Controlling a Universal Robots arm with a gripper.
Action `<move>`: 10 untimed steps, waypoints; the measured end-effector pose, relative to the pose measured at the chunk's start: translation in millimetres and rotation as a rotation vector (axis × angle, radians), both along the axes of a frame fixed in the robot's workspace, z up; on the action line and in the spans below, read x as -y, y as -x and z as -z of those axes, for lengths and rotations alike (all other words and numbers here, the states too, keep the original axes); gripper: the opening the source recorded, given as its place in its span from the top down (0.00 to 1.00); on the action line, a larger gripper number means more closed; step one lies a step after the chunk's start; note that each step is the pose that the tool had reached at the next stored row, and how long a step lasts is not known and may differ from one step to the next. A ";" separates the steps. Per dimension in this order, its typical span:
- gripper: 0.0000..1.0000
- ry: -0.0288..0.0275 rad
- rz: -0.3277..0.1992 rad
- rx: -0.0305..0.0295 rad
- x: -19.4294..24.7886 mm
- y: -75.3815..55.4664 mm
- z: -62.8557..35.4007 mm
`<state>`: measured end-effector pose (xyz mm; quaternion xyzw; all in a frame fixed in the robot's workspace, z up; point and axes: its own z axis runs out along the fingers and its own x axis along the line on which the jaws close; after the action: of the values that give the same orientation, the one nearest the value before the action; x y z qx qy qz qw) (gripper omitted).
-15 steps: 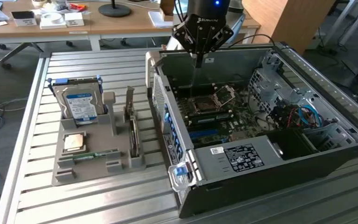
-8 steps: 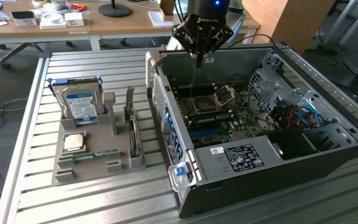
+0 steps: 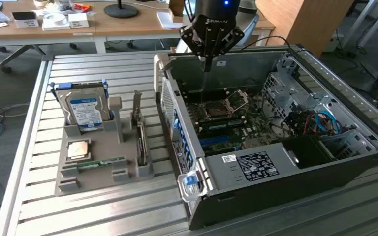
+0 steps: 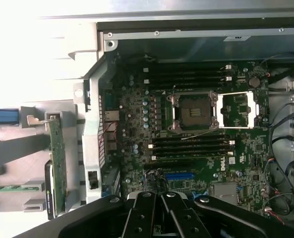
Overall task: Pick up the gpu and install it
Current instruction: 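Reach for the gpu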
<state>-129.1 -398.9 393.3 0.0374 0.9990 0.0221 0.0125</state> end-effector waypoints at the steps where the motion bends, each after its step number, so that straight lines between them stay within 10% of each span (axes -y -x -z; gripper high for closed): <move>1: 0.89 0.0000 0.000 0.0001 0.0 1.8 0.0; 10: 0.89 0.0000 0.000 0.0000 0.0 21.2 0.0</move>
<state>-150.3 -398.9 393.3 0.0374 0.9990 0.0221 0.0125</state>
